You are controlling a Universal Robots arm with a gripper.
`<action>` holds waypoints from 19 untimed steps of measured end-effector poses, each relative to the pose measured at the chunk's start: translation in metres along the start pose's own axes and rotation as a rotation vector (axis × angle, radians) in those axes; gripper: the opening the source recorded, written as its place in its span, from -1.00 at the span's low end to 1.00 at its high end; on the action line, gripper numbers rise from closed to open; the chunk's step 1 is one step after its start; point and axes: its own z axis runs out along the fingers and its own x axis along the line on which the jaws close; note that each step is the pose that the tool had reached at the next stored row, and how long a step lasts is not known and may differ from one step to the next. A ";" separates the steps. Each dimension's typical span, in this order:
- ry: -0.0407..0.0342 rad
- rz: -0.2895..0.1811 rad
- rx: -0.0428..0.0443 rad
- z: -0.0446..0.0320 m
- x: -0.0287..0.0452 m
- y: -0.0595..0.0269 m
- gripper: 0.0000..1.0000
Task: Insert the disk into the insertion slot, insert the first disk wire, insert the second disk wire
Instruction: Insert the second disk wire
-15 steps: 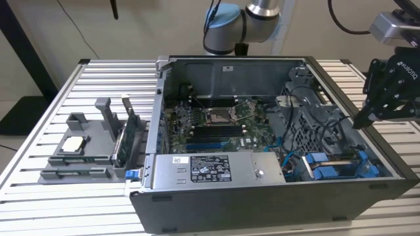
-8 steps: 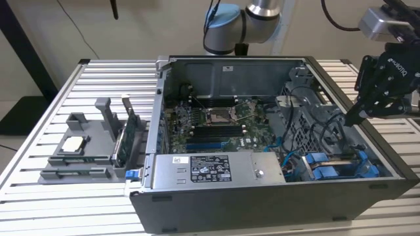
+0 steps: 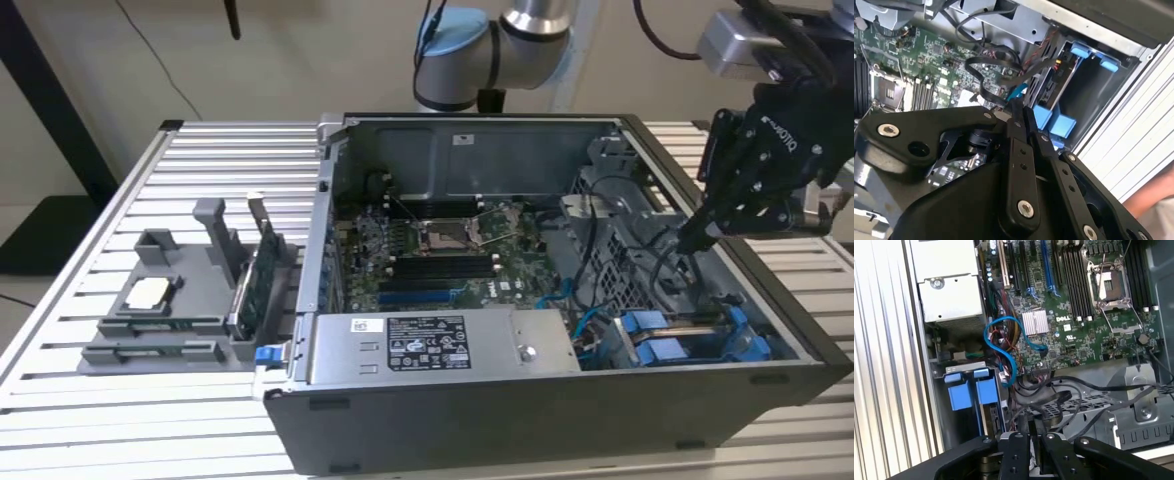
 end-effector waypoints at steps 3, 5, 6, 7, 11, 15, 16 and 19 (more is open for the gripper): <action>0.0000 0.000 0.0000 0.0005 0.0011 0.0047 -0.69; -0.0002 0.000 0.0000 0.0010 0.0018 0.0067 -0.69; 0.0000 0.000 0.0000 0.0013 0.0021 0.0073 -0.69; 0.0000 0.000 0.0000 0.0016 0.0024 0.0076 -0.69; 0.0003 0.000 0.0000 0.0027 0.0029 0.0078 -0.69; -0.0001 0.000 0.0000 0.0029 0.0030 0.0079 -0.69; -0.0002 0.000 -0.0001 0.0030 0.0030 0.0079 -0.69; -0.0005 0.000 0.0012 0.0037 0.0030 0.0078 -0.69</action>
